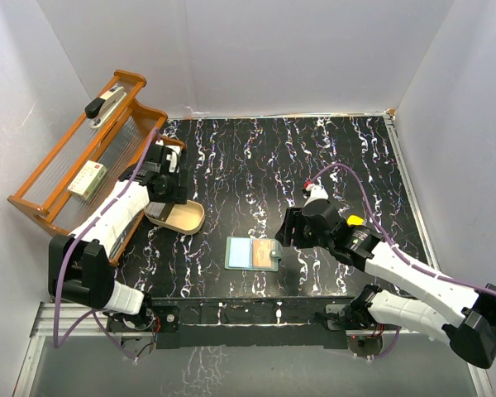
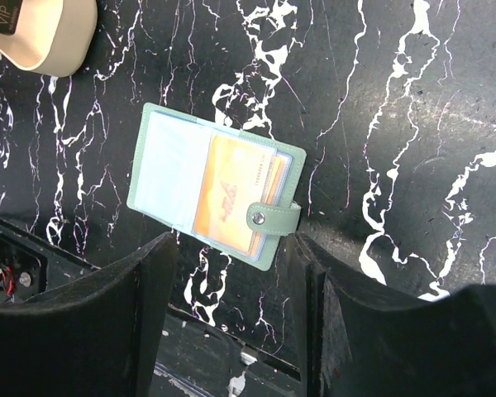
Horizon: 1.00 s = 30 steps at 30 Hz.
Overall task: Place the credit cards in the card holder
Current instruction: Move the storage box to the center of the board.
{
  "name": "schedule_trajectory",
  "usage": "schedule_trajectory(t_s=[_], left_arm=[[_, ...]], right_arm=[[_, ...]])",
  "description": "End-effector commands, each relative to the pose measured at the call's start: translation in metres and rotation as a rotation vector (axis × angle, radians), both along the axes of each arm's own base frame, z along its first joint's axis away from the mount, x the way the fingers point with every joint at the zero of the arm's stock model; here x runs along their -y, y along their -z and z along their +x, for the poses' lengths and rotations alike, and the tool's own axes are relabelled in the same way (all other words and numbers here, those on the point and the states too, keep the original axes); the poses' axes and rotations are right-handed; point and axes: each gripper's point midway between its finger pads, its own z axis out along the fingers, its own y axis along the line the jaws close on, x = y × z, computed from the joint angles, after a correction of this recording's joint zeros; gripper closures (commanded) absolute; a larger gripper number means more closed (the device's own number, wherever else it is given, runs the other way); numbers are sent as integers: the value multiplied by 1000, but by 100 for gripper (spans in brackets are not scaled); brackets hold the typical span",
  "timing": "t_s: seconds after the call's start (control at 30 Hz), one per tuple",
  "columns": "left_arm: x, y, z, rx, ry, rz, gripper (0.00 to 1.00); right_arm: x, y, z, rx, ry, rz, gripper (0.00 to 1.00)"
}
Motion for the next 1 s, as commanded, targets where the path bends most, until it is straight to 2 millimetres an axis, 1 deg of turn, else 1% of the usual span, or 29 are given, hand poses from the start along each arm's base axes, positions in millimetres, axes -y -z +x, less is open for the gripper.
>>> schedule_trajectory(t_s=[0.0,0.17,0.23,0.5,0.7,0.87,0.97], left_arm=[[-7,-5,0,-13,36,-46,33],[-25,1,3,-4,36,17,24],[-31,5,4,-14,35,42,23],[-47,12,6,8,25,131,24],[-51,32,5,-43,31,155,25],[-62,39,6,-74,6,202,25],[-62,42,6,-86,2,197,25]], right_arm=[[0,-19,6,60,14,22,46],[3,-26,9,82,13,1,45],[2,-27,10,89,8,4,45],[-2,-24,11,82,-4,2,46],[-4,-22,12,80,-4,13,45],[-8,-23,12,79,-15,24,45],[-9,-25,14,85,-20,16,45]])
